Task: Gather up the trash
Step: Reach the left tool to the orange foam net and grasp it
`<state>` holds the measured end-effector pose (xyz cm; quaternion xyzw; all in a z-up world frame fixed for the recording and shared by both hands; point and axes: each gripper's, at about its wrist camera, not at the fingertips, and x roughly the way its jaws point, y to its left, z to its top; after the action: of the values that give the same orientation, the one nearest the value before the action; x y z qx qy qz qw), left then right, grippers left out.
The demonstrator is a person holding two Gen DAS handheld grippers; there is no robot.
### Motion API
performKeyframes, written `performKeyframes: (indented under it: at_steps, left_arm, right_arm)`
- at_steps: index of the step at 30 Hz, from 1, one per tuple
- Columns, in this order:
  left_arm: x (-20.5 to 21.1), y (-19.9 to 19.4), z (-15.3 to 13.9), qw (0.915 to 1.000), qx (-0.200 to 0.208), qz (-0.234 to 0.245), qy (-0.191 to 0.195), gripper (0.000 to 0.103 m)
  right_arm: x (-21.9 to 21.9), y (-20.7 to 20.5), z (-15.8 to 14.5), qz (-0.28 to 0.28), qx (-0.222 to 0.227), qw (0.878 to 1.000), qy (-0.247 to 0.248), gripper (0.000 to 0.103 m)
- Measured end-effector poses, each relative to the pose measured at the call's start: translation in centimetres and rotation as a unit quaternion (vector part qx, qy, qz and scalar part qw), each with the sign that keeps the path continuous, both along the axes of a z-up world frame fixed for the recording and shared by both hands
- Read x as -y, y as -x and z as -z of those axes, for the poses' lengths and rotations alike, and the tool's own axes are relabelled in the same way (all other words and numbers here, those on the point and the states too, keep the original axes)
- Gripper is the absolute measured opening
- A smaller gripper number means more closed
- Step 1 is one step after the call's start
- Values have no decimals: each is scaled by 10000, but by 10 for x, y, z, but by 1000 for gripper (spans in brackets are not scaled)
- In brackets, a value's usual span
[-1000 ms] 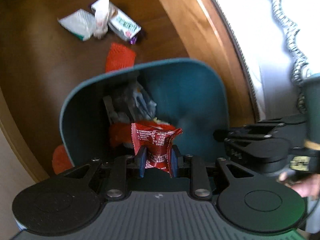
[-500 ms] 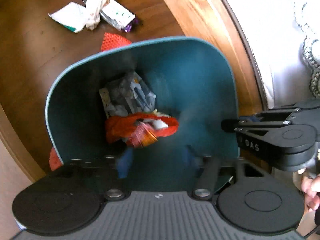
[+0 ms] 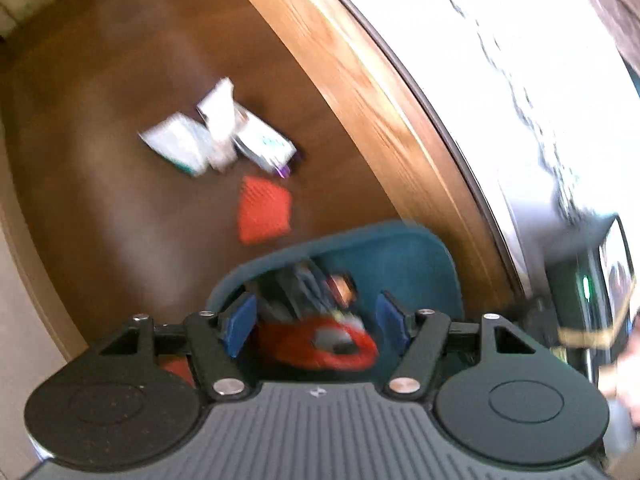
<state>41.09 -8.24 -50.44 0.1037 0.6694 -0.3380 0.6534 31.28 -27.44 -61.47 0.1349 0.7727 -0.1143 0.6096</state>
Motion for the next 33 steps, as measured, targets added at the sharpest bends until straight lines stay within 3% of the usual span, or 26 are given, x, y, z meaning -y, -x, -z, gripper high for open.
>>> performKeyframes:
  at_steps: [3, 6, 13, 15, 18, 22, 26, 30, 33]
  left_arm:
    - [5, -27, 4, 9991, 353, -214, -51, 69]
    - [15, -55, 21, 9979, 501, -413, -77, 78]
    - [47, -95, 92, 9959, 605, -613, -280, 78]
    - [59, -95, 119, 9976, 470, -415, -283, 78]
    - [72, -90, 169, 9993, -46, -160, -347, 78]
    - [95, -70, 230, 9969, -197, 329, -681, 78]
    - [109, -51, 272, 9948, -387, 632, -692, 78]
    - [109, -51, 309, 9929, -733, 641, -687, 78]
    - [112, -50, 330, 9913, -714, 733, -827, 78]
  right_arm:
    - [1, 3, 2, 11, -42, 10000, -52, 5]
    - [4, 8, 6, 48, -79, 9999, -122, 5]
    - [11, 22, 18, 90, -208, 9993, -286, 5]
    - [14, 25, 22, 124, -233, 9990, -363, 5]
    - [20, 29, 25, 193, -246, 9984, -471, 5]
    - [26, 32, 29, 284, -209, 9977, -574, 5]
    - [30, 36, 30, 301, -149, 9972, -661, 6]
    - [34, 39, 29, 280, -115, 9964, -791, 6]
    - [33, 38, 31, 205, -102, 9961, -852, 7]
